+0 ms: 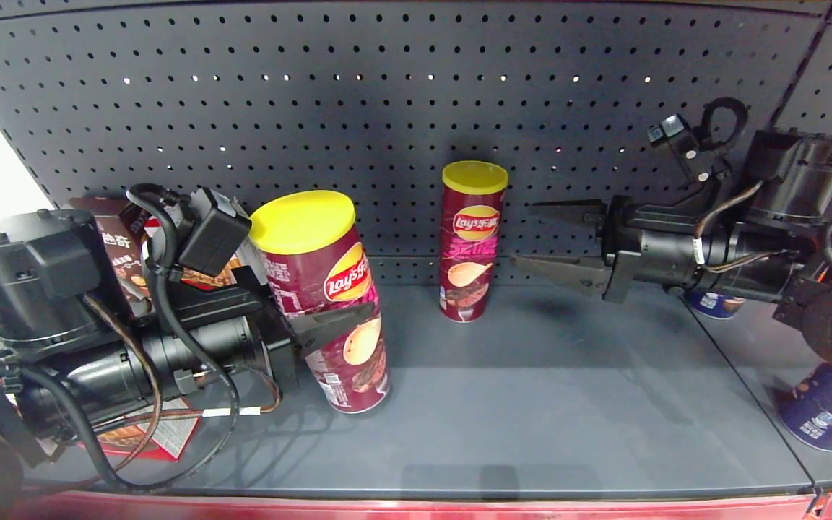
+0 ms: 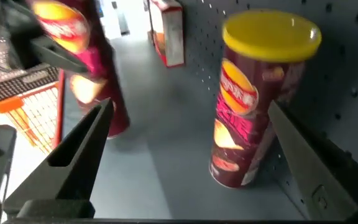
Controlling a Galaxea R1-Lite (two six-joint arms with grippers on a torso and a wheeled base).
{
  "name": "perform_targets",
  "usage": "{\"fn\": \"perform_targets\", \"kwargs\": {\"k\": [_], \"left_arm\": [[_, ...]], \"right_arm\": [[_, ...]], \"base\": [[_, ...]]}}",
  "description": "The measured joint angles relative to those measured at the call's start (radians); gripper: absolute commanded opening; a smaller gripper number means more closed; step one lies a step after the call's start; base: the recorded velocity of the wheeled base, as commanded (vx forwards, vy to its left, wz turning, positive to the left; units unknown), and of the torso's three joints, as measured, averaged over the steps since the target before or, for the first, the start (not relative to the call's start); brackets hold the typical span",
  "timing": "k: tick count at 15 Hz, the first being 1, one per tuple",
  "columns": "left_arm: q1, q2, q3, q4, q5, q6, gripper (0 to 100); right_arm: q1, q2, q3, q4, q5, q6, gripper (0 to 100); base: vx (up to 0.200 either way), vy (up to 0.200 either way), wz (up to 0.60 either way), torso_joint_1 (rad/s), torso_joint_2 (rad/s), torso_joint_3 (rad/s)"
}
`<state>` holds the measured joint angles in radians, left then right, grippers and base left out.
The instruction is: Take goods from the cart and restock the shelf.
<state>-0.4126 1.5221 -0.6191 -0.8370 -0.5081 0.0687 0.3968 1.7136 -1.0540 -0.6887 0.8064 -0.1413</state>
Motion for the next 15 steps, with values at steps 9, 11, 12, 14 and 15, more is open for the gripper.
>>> {"fn": "perform_targets", "kwargs": {"k": [9,11,12,14,15], "left_arm": [[0.021,0.000,0.002,0.000,0.000,0.001,0],[0.032,0.000,0.004,0.000,-0.002,0.000,0],[0.033,0.000,0.006,0.000,-0.003,0.000,0],[0.035,0.000,0.008,0.000,-0.003,0.001,0],[0.035,0.000,0.008,0.000,-0.002,0.001,0]], "right_arm": [[-0.035,0.154,-0.066,-0.035,0.041,-0.010,100],[-0.034,0.187,-0.076,-0.036,0.050,-0.017,100],[-0.034,0.199,-0.080,-0.036,0.052,-0.019,100],[-0.034,0.224,-0.089,-0.037,0.054,-0.041,100],[-0.034,0.238,-0.093,-0.037,0.067,-0.048,100]], "base": [[0.000,0.000,0.00,0.000,0.00,0.000],[0.000,0.000,0.00,0.000,0.00,0.000],[0.000,0.000,0.00,0.000,0.00,0.000],[0.000,0.000,0.00,0.000,0.00,0.000],[0.000,0.000,0.00,0.000,0.00,0.000]]}}
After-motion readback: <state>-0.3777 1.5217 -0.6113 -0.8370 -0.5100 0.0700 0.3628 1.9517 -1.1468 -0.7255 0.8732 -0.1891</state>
